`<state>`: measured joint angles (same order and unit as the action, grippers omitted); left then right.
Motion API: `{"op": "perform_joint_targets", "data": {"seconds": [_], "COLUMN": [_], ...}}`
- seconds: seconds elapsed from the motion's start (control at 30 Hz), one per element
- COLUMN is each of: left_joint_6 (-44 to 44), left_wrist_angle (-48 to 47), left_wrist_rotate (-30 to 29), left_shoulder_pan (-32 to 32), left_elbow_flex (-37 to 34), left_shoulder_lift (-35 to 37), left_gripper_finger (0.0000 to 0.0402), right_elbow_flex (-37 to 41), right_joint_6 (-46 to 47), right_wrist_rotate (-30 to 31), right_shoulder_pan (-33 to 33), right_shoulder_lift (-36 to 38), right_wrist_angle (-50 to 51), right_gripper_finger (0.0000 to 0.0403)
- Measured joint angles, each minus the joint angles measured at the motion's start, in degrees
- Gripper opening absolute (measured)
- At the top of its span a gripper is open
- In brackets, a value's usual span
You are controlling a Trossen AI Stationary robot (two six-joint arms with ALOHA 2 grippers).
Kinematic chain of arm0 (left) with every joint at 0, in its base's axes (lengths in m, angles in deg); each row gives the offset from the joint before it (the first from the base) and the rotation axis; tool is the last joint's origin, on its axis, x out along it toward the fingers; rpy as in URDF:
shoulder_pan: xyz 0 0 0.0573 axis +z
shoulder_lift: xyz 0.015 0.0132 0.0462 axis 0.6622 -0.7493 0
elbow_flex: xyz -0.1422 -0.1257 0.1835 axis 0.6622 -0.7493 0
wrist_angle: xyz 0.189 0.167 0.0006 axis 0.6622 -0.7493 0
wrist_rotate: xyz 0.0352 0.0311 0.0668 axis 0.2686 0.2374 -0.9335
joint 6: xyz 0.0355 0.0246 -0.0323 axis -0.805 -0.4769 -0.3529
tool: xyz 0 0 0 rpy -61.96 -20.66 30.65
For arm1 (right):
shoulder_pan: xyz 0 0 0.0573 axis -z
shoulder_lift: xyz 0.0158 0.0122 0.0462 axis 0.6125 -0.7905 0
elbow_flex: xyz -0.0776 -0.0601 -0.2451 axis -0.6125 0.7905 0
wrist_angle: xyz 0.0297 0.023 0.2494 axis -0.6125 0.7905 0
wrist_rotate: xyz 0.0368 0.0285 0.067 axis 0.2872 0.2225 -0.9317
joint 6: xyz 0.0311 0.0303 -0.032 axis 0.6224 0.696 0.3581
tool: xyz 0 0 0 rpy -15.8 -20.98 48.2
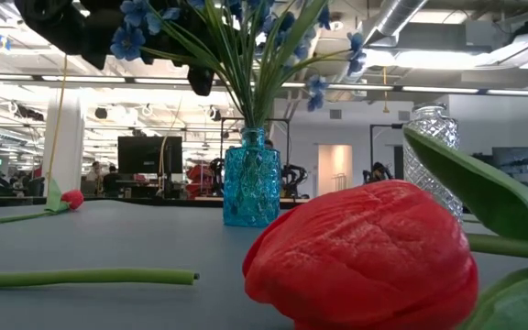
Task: Sort flowers into vase by color
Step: Put the black flower into the blue flower vase
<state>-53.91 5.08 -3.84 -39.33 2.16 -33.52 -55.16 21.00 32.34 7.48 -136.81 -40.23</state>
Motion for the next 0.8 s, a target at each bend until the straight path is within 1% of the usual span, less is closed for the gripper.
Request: {"op": "perform_joint_targets", "data": {"seconds": [0.27,0.47,0.6,0.7,0.8], "left_joint_6": [0.86,2.33,0.87,0.29,0.71], "left_wrist_angle": [-1.16,-1.80,-6.78,-11.17,-17.87], "left_wrist_rotate": [0.71,-1.02,-0.80,-1.64,-3.12], "left_shoulder_pan": [-0.27,-0.15,-0.14,0.20,0.56], "left_elbow_flex": [-0.03,-0.14,-0.63,-0.45,-0.36], "left_shoulder_lift": [-0.04,1.16,3.85,7.52,10.73], "left_gripper_finger": [0.0000,0.0004,0.0027,0.0051,0.0074], "right_elbow_flex": [0.00,0.00,0.00,0.00,0.00], "right_joint_6": [-0.22,0.02,0.07,0.09,0.11], "right_wrist_rotate": [-0.04,-0.11,-0.13,-0.13,-0.15], "right_shoulder_pan": [0.60,0.60,0.60,0.60,0.60], "right_shoulder_lift": [0.64,0.93,0.98,0.98,0.98], "right_wrist_angle": [0.33,0.36,0.38,0.33,0.36], "right_gripper_finger": [0.0223,0.0223,0.0223,0.0223,0.0223]}}
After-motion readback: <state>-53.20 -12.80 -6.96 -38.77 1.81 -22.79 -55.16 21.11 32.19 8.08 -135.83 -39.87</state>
